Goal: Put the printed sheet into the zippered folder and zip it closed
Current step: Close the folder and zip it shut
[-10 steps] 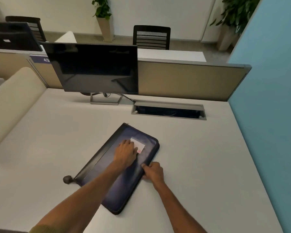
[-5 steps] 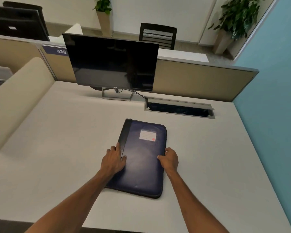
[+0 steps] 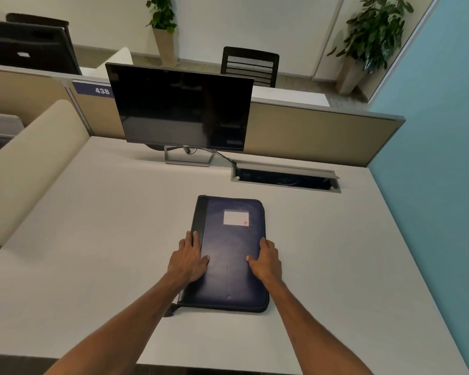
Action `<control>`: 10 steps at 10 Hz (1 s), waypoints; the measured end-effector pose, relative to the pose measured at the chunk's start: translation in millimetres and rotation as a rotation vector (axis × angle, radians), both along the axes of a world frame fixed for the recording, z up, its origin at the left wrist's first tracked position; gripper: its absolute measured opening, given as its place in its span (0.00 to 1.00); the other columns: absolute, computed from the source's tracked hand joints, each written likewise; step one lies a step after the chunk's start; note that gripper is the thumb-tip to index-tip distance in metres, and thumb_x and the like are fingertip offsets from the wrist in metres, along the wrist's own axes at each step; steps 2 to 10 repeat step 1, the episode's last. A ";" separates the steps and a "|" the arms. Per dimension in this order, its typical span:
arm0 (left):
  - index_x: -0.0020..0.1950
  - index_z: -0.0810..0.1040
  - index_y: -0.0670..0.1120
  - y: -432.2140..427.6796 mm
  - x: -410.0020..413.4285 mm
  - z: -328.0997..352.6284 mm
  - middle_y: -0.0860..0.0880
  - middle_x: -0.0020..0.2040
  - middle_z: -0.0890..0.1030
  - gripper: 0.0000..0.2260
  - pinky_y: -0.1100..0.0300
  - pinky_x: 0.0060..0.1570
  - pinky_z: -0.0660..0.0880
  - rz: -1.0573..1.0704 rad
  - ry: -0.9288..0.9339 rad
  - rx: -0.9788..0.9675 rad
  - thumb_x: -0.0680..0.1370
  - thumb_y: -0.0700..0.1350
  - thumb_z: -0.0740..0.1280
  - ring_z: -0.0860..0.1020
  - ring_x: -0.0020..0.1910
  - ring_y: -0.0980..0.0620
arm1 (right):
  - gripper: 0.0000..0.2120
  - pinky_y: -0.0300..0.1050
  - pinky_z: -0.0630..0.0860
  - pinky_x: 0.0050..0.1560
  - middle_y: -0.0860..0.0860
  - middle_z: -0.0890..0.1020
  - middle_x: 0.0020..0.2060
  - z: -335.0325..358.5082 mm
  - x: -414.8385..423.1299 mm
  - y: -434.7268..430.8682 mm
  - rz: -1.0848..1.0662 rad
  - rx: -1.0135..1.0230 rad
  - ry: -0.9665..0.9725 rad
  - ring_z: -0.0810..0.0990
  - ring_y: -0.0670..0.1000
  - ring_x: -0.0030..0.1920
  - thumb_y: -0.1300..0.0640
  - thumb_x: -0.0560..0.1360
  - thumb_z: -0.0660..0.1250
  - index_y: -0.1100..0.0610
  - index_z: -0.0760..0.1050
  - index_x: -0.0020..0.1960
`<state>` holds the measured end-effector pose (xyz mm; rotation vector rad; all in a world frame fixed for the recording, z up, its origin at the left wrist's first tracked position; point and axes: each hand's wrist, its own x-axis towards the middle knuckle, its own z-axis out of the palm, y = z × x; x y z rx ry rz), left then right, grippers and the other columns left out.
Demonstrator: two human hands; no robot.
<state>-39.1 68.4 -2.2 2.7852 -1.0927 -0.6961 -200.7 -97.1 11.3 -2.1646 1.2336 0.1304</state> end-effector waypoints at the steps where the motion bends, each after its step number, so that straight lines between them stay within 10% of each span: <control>1: 0.89 0.39 0.43 -14.4 -1.6 16.3 0.43 0.89 0.40 0.37 0.42 0.86 0.57 -0.061 -0.100 -0.057 0.88 0.59 0.54 0.46 0.89 0.40 | 0.37 0.57 0.57 0.86 0.54 0.55 0.86 5.9 -3.8 -2.8 0.107 -0.164 0.058 0.57 0.57 0.86 0.45 0.86 0.62 0.55 0.48 0.87; 10: 0.89 0.39 0.43 -14.4 -1.6 16.3 0.43 0.89 0.40 0.37 0.42 0.86 0.57 -0.061 -0.100 -0.057 0.88 0.59 0.54 0.46 0.89 0.40 | 0.37 0.57 0.57 0.86 0.54 0.55 0.86 5.9 -3.8 -2.8 0.107 -0.164 0.058 0.57 0.57 0.86 0.45 0.86 0.62 0.55 0.48 0.87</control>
